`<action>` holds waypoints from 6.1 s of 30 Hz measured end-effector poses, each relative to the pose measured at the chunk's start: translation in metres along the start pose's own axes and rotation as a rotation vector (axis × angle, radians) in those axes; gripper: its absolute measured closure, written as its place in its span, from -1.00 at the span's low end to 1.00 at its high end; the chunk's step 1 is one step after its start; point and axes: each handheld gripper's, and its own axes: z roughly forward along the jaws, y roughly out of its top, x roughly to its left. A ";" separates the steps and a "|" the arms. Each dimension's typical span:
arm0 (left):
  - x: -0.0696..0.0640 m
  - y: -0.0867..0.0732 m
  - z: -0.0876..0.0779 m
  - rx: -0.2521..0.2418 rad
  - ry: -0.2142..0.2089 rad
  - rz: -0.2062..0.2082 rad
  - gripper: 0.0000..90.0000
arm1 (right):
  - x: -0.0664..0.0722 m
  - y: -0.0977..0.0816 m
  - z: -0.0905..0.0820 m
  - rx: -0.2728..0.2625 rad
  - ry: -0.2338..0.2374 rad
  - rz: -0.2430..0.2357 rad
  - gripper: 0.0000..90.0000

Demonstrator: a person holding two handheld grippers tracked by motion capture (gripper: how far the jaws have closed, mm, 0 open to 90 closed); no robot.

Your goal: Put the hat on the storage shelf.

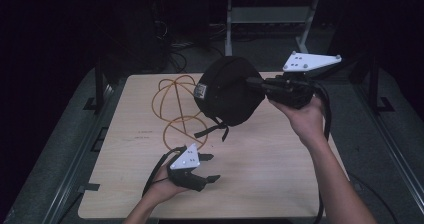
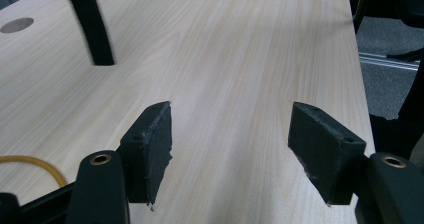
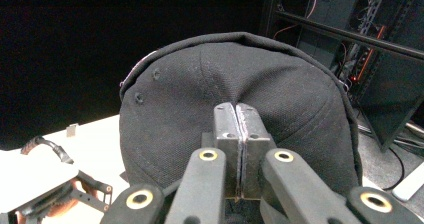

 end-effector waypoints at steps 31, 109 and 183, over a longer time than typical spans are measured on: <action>0.001 -0.001 -0.002 -0.003 0.013 0.003 -0.31 | 0.018 0.055 0.057 0.032 0.069 -0.056 0.99; 0.003 -0.002 -0.006 -0.025 0.029 -0.015 -0.37 | -0.014 0.050 0.163 0.223 0.156 0.166 -0.23; 0.011 -0.003 -0.007 -0.034 0.052 -0.060 -0.47 | -0.067 -0.049 0.021 0.218 -0.030 0.330 -0.64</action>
